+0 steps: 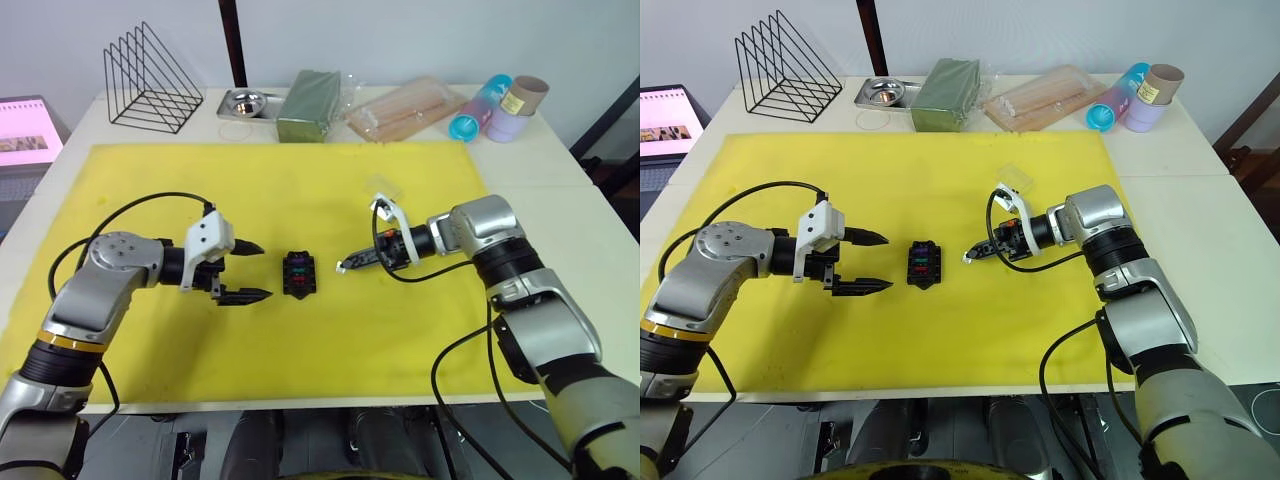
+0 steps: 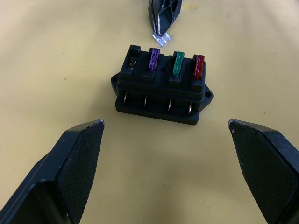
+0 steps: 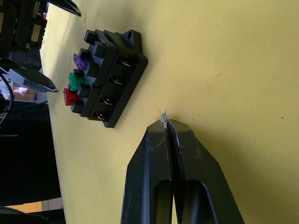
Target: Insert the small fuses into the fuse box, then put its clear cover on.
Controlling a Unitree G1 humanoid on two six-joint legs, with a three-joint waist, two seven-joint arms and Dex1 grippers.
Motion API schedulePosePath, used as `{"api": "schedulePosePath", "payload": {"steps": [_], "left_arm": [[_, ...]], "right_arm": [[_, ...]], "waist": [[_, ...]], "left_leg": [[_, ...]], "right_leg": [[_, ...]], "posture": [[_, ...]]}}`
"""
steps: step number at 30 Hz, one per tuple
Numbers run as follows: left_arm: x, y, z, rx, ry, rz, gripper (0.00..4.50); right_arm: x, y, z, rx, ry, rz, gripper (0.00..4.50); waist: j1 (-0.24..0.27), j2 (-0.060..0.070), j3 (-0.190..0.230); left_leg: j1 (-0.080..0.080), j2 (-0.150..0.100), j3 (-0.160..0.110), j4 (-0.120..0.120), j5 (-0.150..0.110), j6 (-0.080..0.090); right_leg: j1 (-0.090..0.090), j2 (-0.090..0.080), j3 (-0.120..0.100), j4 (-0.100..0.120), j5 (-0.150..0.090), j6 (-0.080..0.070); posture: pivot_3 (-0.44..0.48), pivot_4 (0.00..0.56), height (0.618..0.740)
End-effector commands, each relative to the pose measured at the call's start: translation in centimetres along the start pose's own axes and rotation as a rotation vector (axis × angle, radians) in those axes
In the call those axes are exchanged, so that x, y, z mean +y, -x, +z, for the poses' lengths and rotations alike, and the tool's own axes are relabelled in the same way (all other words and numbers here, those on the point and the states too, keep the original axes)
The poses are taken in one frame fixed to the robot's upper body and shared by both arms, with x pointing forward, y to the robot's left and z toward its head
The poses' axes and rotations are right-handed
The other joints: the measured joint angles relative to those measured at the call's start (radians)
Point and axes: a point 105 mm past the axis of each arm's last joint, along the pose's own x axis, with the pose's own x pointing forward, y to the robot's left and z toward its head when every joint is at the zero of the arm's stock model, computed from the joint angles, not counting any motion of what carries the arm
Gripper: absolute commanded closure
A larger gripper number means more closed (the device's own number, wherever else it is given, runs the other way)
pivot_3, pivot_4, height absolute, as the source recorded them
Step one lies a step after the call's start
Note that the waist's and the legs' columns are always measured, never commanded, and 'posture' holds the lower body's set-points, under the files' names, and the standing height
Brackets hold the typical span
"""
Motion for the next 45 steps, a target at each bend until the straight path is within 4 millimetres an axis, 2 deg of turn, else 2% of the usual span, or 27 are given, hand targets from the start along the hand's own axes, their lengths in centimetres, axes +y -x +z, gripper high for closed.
{"api": "schedulePosePath", "payload": {"steps": [1, 4, 10, 14, 17, 22, 29, 33, 36, 38, 43, 45], "left_arm": [[0.2, 0.2, 1.0, -0.019, -0.048, 0.012, 0.0], [0.2, 0.1, 1.0, -0.023, -0.048, 0.014, 0.0], [0.2, 0.1, 0.9, -0.023, -0.043, 0.021, 0.0], [-0.1, 0.1, 0.8, -0.026, -0.04, 0.022, 0.0], [-0.2, 0.1, 0.7, -0.027, -0.037, 0.02, 0.0], [-0.4, 0.1, 0.6, -0.027, -0.036, 0.015, 0.0], [-0.3, 0.0, 0.6, -0.024, -0.041, 0.008, 0.0], [-0.2, 0.0, 0.7, -0.024, -0.046, 0.006, 0.0], [-0.3, 0.0, 0.6, -0.023, -0.048, 0.005, 0.0], [-0.2, 0.0, 0.6, -0.022, -0.048, 0.005, 0.0], [-0.2, 0.0, 0.7, -0.023, -0.049, 0.006, 0.0], [-0.1, 0.0, 0.7, -0.025, -0.049, 0.008, 0.0]], "right_arm": [[0.3, 0.2, 0.3, -0.007, 0.02, -0.004, 4.48], [0.6, 0.6, 0.3, -0.028, 0.001, -0.003, 4.48], [3.0, 2.1, 0.9, -0.155, -0.037, -0.019, 4.48], [4.3, 2.8, 0.5, -0.259, -0.043, -0.024, 4.48], [4.6, 2.7, -0.5, -0.343, -0.054, -0.029, 4.48], [4.8, 1.5, -3.7, -0.461, -0.136, -0.089, 4.48], [4.2, 1.3, -4.8, -0.606, -0.324, -0.214, 4.48], [4.6, 1.4, -5.6, -0.612, -0.422, -0.255, 4.48], [5.3, 1.1, -7.0, -0.586, -0.519, -0.264, 4.48], [5.6, 0.9, -7.7, -0.58, -0.54, -0.284, 4.48], [6.0, 0.9, -7.9, -0.583, -0.541, -0.303, 4.48], [6.2, 0.9, -7.8, -0.58, -0.522, -0.3, 4.03]], "waist": [[0.0, 0.0, 0.0], [0.001, 0.0, 0.0], [0.003, 0.0, 0.0], [0.002, 0.0, 0.0], [0.002, 0.0, 0.0], [0.0, 0.0, 0.0], [-0.001, 0.0, 0.0], [0.0, 0.0, 0.0], [-0.001, 0.0, 0.0], [-0.002, 0.0, 0.0], [-0.004, 0.0, 0.0], [-0.002, 0.0, 0.0]], "left_leg": [[0.0, 0.0, 0.0, 0.0, 0.0, 0.0], [0.0, 0.0, 0.0, 0.0, 0.0, 0.0], [0.0, 0.0, -0.001, 0.0, 0.0, 0.0], [0.0, 0.0, -0.001, 0.0, 0.0, 0.0], [0.0, 0.0, -0.001, 0.0, 0.0, 0.0], [-0.001, 0.0, -0.001, -0.001, 0.0, 0.0], [0.0, 0.001, -0.001, -0.001, 0.0, 0.0], [-0.001, 0.001, -0.001, -0.001, 0.0, 0.0], [0.0, 0.0, 0.0, -0.001, 0.0, 0.0], [-0.001, 0.001, 0.0, -0.002, 0.0, 0.0], [0.0, 0.001, -0.001, -0.002, 0.0, 0.0], [0.0, 0.001, -0.001, -0.002, 0.0, 0.0]], "right_leg": [[0.0, 0.0, 0.0, 0.0, 0.0, 0.0], [0.0, 0.0, 0.0, 0.0, 0.0, 0.0], [0.0, -0.001, 0.0, 0.0, 0.0, 0.0], [0.0, -0.001, 0.0, 0.0, 0.0, 0.0], [0.0, -0.001, 0.0, 0.0, 0.0, 0.0], [0.0, -0.001, 0.001, 0.0, 0.0, 0.0], [0.0, 0.0, 0.001, 0.0, 0.0, 0.0], [0.0, -0.002, 0.001, -0.001, 0.0, 0.0], [0.0, -0.002, 0.002, -0.001, 0.0, 0.0], [0.0, -0.001, 0.001, -0.001, -0.001, 0.0], [0.0, 0.0, 0.002, -0.001, 0.0, 0.0], [0.0, 0.0, 0.002, -0.001, 0.0, 0.0]], "posture": [[0.0, 0.15, 0.74], [0.0, 0.15, 0.74], [0.0, 0.15, 0.74], [0.0, 0.15, 0.74], [0.0, 0.15, 0.74], [0.0, 0.15, 0.74], [0.0, 0.15, 0.74], [0.0, 0.15, 0.74], [0.0, 0.15, 0.74], [0.0, 0.15, 0.74], [0.0, 0.15, 0.74], [0.0, 0.15, 0.74]]}}
